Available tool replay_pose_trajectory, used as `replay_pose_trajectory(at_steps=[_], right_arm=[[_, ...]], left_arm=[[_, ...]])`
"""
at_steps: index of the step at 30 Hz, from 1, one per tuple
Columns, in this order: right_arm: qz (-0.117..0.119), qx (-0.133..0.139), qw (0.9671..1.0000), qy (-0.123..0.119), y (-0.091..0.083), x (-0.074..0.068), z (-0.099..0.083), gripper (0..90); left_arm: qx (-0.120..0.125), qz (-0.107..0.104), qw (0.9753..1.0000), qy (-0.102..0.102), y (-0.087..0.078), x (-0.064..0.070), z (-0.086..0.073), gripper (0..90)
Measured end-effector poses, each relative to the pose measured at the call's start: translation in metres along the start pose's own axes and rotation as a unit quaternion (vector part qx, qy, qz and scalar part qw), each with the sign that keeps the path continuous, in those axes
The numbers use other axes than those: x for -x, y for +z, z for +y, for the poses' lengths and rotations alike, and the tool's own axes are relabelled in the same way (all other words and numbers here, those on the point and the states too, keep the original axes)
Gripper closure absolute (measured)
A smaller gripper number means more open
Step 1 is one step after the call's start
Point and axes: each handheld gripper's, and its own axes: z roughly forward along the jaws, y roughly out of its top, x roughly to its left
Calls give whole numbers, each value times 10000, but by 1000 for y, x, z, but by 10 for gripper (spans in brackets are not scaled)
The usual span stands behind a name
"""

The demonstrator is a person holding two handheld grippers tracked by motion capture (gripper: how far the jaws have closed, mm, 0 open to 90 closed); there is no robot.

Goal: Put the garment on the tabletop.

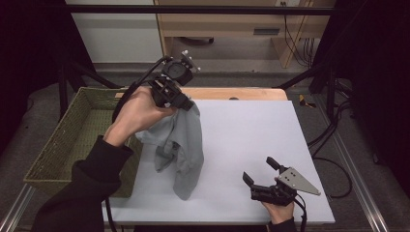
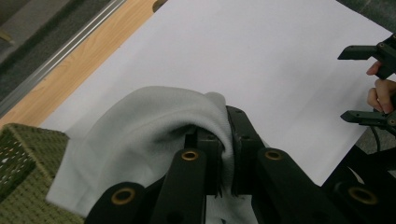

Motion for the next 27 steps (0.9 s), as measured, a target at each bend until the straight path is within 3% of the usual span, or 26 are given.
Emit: replay_pose_trajectory(at_steps=[4, 6, 9, 21, 27], right_arm=[[11, -15, 10000, -46, -1, 1, 0, 16], [61, -39, 9998, 163, -1, -2, 1, 16], [-2, -28, 10000, -23, 0, 1, -1, 16], [34, -44, 10000, 18, 1, -1, -1, 16], [34, -69, 10000, 38, 1, 0, -2, 16]], left_arm=[[-76, -43, 10000, 48, 14, 2, -1, 846], [-112, -116, 9998, 80, 21, 2, -3, 846], [-136, -190, 9997, 65, 33, 3, -7, 845], [-216, -436, 9987, 138, 78, 7, -25, 843], [-200, -520, 9984, 52, 95, 9, -30, 843]])
